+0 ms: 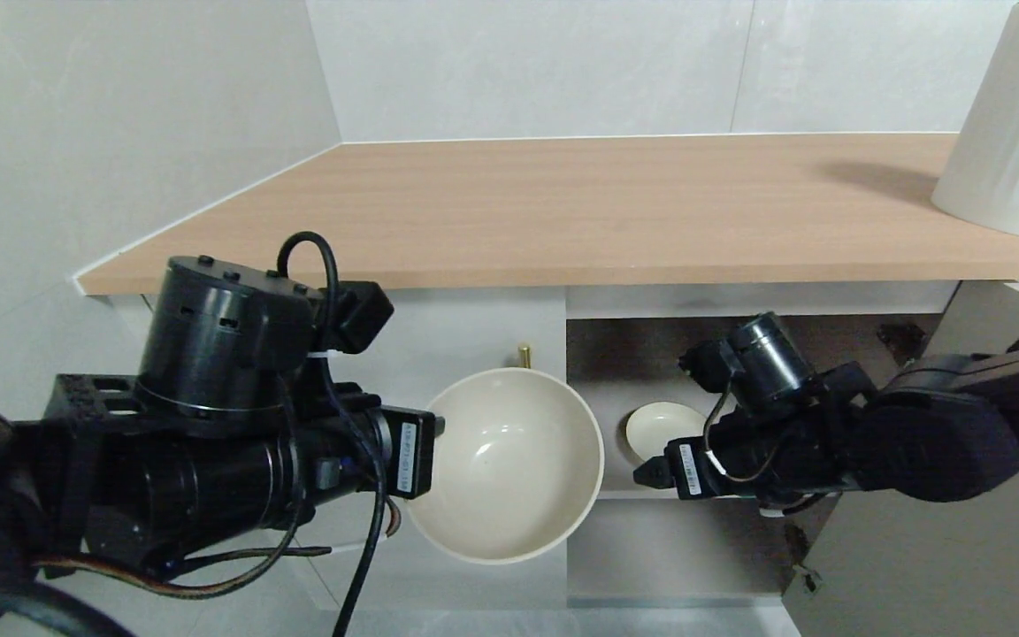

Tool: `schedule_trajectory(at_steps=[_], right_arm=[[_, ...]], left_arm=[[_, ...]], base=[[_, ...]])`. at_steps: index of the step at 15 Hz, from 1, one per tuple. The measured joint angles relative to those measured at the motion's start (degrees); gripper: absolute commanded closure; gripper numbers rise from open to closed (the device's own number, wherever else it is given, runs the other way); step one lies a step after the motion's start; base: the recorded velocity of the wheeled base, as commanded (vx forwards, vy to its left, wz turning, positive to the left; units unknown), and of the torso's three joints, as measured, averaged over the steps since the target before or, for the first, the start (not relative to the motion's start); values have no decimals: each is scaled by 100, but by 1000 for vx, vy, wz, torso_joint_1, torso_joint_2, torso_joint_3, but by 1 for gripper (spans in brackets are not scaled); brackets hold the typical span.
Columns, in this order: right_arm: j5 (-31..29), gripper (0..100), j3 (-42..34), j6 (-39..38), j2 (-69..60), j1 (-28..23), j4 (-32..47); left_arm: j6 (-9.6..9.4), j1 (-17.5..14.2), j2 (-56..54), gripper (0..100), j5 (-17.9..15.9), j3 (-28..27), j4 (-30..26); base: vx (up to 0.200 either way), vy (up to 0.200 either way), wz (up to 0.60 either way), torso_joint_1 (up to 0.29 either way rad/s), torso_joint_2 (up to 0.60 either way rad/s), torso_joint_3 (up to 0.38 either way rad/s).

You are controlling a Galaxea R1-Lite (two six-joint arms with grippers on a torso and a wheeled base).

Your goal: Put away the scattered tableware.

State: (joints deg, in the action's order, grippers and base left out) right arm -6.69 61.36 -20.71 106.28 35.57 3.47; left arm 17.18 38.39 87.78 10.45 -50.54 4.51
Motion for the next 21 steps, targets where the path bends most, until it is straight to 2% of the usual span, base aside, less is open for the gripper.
schedule_trajectory(at_steps=[4, 9, 16, 17, 21], right_arm=[[128, 0, 52, 30, -1028, 343, 695], [122, 0, 72, 33, -1395, 863, 840], [82, 0, 74, -22, -600, 1153, 728], [79, 100, 74, -28, -523, 1156, 686], [93, 100, 74, -48, -363, 1161, 649]], left_arm=[[-234, 383, 424, 100, 88, 243, -13], [-213, 855, 1012, 100, 600, 284, 22], [-123, 948, 1158, 100, 619, 208, 110], [-123, 955, 1150, 100, 630, 208, 107], [-112, 974, 1123, 100, 681, 212, 126]], base=[[0, 0, 0, 0, 0, 0], [0, 0, 0, 0, 0, 0], [0, 0, 0, 0, 0, 0], [0, 0, 0, 0, 0, 0], [0, 0, 0, 0, 0, 0]])
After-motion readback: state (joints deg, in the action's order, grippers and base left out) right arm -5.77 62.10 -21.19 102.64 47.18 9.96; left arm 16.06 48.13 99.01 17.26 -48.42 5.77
